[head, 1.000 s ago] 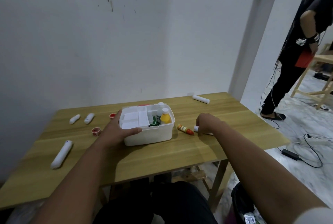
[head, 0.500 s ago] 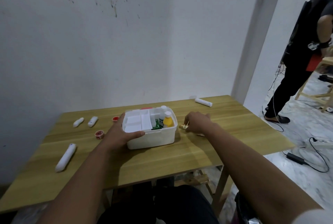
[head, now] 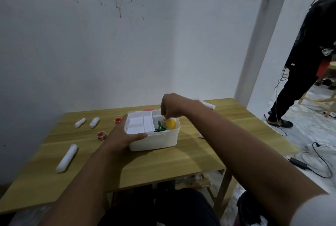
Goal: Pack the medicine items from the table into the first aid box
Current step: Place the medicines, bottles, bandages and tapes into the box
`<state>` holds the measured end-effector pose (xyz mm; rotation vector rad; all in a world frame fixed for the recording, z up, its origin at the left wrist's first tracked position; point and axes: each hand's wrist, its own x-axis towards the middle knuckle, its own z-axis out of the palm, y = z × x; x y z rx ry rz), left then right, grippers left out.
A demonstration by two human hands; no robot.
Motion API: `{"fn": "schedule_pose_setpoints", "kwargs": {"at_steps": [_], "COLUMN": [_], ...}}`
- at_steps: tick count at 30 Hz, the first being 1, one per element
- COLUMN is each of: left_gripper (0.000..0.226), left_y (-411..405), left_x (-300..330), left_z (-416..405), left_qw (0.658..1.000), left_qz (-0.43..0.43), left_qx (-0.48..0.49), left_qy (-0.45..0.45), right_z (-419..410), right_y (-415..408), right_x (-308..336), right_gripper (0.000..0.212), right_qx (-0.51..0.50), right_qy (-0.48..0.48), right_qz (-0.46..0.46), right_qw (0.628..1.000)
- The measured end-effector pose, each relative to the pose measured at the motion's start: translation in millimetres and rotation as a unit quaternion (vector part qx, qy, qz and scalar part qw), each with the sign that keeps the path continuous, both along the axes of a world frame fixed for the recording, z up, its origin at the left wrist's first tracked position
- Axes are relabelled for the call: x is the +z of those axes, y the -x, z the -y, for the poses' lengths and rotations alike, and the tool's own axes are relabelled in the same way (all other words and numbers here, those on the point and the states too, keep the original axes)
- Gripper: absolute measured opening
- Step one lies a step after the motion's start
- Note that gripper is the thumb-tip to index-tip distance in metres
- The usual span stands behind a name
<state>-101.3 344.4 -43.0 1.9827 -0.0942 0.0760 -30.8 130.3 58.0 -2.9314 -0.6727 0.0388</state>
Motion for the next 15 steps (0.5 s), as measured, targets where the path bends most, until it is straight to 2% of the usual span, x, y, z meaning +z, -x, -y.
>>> {"fn": "schedule_pose_setpoints", "kwargs": {"at_steps": [6, 15], "left_gripper": [0.089, 0.094], "left_y": [-2, -6], "left_x": [1, -2], "left_z": [-2, -4], "left_qw": [1.000, 1.000], "left_qz": [0.008, 0.014], "left_qx": [-0.015, -0.007], "left_qy": [0.007, -0.013], "right_z": [-30, -39], "right_y": [-11, -27], "right_x": [-28, -60], "right_gripper": [0.024, 0.035], "right_qx": [-0.017, -0.040], "right_qy": [0.119, 0.146], "right_qz": [0.001, -0.031], "right_qw": [0.993, 0.988]}}
